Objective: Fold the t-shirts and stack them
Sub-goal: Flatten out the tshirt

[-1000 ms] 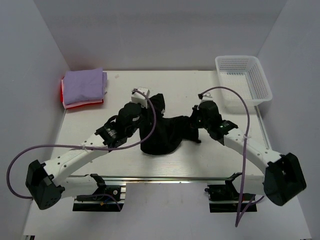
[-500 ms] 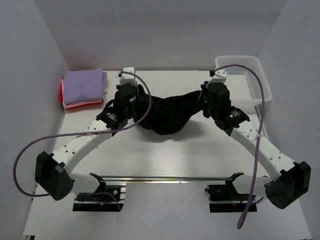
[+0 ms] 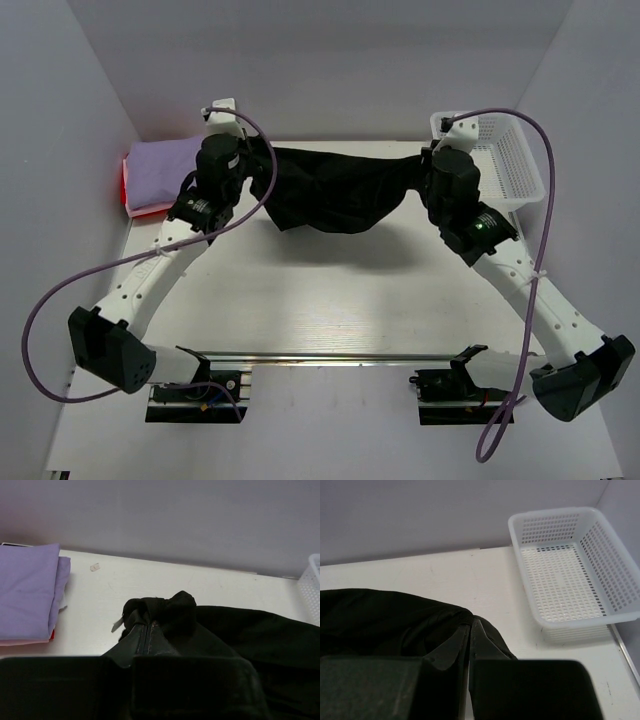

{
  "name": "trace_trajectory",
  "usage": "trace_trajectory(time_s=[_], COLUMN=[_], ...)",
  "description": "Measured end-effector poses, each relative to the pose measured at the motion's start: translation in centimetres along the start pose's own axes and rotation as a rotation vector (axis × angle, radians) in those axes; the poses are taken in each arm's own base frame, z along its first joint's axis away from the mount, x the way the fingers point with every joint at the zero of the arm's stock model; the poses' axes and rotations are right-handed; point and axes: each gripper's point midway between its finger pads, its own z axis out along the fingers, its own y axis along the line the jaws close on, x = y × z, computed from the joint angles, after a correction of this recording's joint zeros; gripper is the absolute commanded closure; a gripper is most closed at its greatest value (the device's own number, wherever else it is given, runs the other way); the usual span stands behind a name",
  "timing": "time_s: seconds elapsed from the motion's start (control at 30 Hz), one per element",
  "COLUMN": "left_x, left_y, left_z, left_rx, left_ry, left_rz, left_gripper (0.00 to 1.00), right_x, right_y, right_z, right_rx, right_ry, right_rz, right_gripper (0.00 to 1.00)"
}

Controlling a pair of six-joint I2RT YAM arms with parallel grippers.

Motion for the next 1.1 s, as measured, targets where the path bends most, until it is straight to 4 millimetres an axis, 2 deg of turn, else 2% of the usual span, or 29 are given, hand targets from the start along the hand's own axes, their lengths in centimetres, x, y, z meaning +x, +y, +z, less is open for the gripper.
trace_trajectory(time_s=[0.1,0.2,0.37,0.5,0.67,0.77,0.87,0.97,1.03,1.1], left_x=[-1.3,-3.1,-6.5,-9.7,-12.2,-13.0,-12.8,-11.3,-9.6,-7.5], left_y=[0.1,0.0,-0.1,0.9,1.8,1.7,1.8,3.0,3.8,4.4], left_z=[-1.3,-3.5,-8.5,-12.8,-17.6,-19.3,-19.0,-16.7,-14.4,-12.0], left_rx=[0.031,0.079,0.187,0.223,0.281,0.322,0.308,0.197,0.102,0.017], left_ry=[-0.02,-0.061,-0.158,-0.255,-0.346,-0.381,-0.367,-0.301,-0.238,-0.171], left_rz=[-0.017,-0.039,-0.06,-0.072,-0.076,-0.076,-0.075,-0.096,-0.107,-0.106], left_gripper=[1.0,1.0,1.0,1.0,1.0,1.0,1.0,1.0,1.0,1.0], right_x=[-0.9,-2.9,-6.8,-9.3,-11.5,-12.7,-13.0,-12.1,-10.8,-8.3], right_y=[-0.5,-1.1,-1.5,-1.7,-1.9,-1.9,-2.3,-4.1,-5.7,-6.7], right_z=[-0.8,-2.6,-7.1,-10.9,-15.6,-18.0,-18.2,-16.6,-15.2,-13.5], right_rx=[-0.003,-0.034,-0.162,-0.281,-0.426,-0.499,-0.486,-0.35,-0.235,-0.135], right_ry=[-0.022,-0.073,-0.188,-0.273,-0.373,-0.419,-0.422,-0.394,-0.367,-0.316], right_rz=[-0.006,0.016,0.079,0.119,0.148,0.154,0.164,0.189,0.206,0.2], right_gripper=[1.0,1.0,1.0,1.0,1.0,1.0,1.0,1.0,1.0,1.0])
